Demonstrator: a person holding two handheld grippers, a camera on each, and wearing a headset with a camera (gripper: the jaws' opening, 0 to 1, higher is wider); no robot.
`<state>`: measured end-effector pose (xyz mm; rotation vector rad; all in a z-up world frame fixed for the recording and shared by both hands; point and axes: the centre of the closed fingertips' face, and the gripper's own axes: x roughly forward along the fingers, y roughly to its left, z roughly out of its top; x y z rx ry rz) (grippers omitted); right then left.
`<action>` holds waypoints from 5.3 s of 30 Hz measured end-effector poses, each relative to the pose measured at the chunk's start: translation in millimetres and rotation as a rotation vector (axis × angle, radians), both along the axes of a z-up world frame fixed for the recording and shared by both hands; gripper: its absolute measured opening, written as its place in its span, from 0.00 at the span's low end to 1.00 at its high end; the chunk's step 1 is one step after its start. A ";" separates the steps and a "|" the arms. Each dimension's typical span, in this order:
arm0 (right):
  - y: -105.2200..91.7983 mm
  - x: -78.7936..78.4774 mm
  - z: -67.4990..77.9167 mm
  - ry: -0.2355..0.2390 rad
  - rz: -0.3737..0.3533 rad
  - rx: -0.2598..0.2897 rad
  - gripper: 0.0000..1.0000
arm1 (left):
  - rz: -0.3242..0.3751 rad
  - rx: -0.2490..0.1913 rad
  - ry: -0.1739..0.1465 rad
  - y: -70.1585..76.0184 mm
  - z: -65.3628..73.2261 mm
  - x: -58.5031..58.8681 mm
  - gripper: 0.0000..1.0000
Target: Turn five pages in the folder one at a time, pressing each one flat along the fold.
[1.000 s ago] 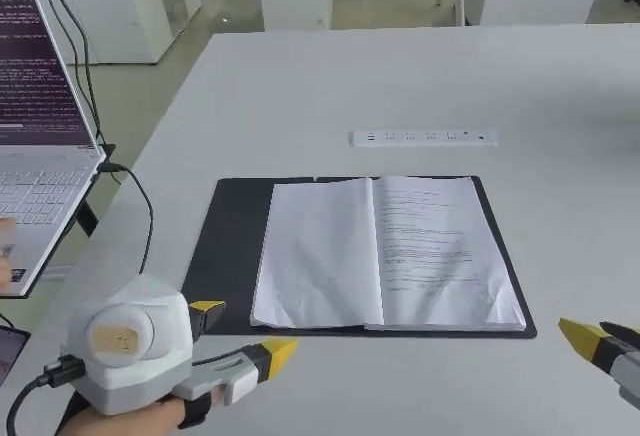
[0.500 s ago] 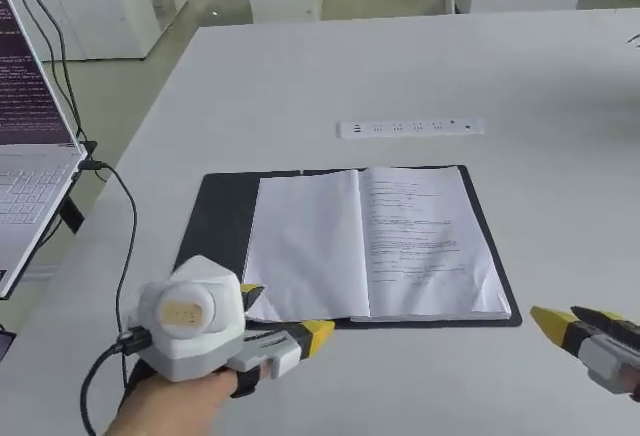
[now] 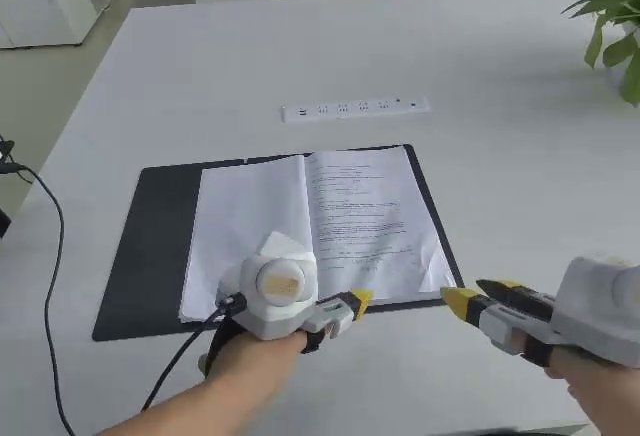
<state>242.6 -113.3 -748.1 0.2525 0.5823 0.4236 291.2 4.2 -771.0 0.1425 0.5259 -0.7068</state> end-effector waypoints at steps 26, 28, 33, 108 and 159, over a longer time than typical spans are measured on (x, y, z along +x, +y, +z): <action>-4.5 10.7 -20.4 0.021 -0.039 0.019 0.32 | -0.050 0.012 -0.072 -48.3 -37.8 19.9 0.41; -5.7 10.1 -20.1 0.020 -0.046 0.020 0.32 | -0.045 -0.002 -0.071 -48.3 -38.2 20.3 0.39; -8.1 10.5 -19.2 0.012 -0.057 0.024 0.32 | -0.039 -0.024 -0.065 -44.6 -37.9 23.6 0.33; 21.7 86.9 -53.0 0.095 0.024 0.055 0.25 | 0.113 -0.276 0.106 -30.0 -33.3 37.4 0.10; 12.2 69.7 -2.6 0.174 -0.063 0.522 0.00 | 0.086 -0.385 0.098 -26.8 6.5 28.1 0.27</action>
